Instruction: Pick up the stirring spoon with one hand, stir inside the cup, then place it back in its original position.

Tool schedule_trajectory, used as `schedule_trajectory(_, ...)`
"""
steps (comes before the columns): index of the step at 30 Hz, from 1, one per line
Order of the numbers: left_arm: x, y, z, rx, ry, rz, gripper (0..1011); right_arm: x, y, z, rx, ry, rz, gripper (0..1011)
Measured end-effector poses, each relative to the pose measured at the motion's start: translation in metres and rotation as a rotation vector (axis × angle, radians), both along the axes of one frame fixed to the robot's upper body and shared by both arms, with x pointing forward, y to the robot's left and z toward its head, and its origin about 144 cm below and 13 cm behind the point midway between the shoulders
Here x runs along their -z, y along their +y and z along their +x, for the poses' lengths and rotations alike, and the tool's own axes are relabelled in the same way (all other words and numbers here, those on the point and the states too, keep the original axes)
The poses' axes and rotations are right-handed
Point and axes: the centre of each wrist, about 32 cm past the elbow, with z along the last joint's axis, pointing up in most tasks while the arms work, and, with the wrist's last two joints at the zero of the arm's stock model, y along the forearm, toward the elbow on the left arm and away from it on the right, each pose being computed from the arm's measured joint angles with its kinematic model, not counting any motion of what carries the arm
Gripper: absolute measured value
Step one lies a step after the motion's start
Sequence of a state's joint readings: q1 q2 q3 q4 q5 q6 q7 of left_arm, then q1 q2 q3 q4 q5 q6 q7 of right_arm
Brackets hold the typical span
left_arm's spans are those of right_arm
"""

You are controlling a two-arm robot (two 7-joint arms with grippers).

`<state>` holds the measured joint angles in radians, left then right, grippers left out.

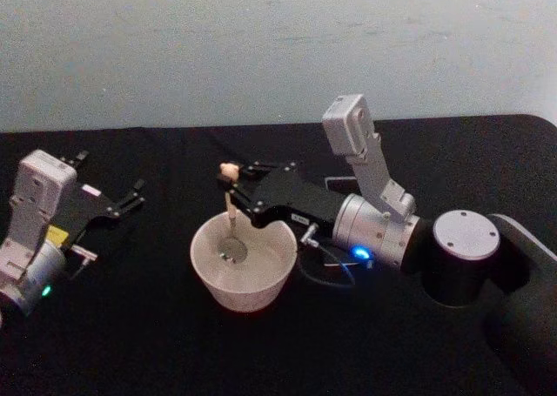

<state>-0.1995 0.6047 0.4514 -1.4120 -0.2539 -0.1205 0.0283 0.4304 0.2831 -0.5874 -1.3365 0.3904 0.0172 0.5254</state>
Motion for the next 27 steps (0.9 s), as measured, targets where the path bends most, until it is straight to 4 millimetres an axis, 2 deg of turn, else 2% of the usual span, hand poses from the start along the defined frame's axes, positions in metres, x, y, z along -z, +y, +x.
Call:
schedule_trajectory(6, 0.000, 0.000, 0.000, 0.000, 0.000, 0.000, 1001, 0.001, -0.009, 0.005, 0.041, -0.002, -0.012, 214)
schedule_trajectory(12, 0.000, 0.000, 0.000, 0.000, 0.000, 0.000, 1002, 0.000, -0.021, 0.000, 0.048, -0.003, -0.028, 214)
schedule_trajectory(21, 0.000, 0.000, 0.000, 0.000, 0.000, 0.000, 1001, 0.000, -0.038, -0.021, 0.002, 0.006, -0.034, 214)
schedule_trajectory(27, 0.000, 0.000, 0.000, 0.000, 0.000, 0.000, 1001, 0.001, -0.043, -0.033, -0.042, 0.014, -0.025, 214)
